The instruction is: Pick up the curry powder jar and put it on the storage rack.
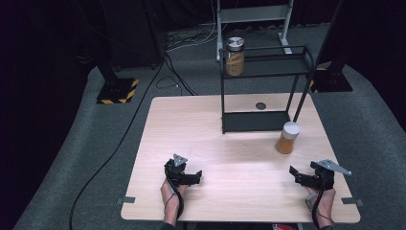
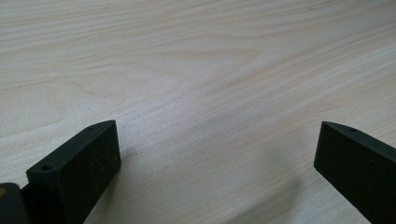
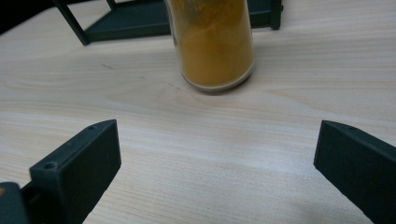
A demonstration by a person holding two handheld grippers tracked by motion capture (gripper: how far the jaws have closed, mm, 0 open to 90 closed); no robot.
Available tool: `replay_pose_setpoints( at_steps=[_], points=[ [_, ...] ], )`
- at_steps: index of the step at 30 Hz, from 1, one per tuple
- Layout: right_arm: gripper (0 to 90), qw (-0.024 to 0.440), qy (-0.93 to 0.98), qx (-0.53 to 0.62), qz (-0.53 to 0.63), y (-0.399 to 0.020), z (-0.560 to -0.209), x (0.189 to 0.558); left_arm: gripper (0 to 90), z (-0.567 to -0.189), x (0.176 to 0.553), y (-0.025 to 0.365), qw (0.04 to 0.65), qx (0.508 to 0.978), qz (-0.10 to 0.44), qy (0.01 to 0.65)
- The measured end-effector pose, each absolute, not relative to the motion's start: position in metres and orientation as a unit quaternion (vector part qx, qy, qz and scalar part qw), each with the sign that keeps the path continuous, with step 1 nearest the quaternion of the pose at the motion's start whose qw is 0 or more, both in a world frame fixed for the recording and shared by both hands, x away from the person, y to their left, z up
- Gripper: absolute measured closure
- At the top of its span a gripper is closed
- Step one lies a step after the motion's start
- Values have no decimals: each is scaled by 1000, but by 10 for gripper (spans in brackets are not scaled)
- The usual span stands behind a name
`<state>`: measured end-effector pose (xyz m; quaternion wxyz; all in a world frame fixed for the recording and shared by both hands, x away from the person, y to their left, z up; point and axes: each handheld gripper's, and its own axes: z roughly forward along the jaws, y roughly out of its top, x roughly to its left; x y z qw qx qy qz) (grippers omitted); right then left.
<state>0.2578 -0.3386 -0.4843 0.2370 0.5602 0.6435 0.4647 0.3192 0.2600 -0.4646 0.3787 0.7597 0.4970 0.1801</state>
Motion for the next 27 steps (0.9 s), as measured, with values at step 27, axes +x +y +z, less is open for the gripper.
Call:
replay_pose_setpoints(
  at_steps=[27],
  points=[
    [0, 317, 656, 537, 426, -294, -438, 330, 0, -465, 320, 262, 384, 759, 176, 496]
  ],
)
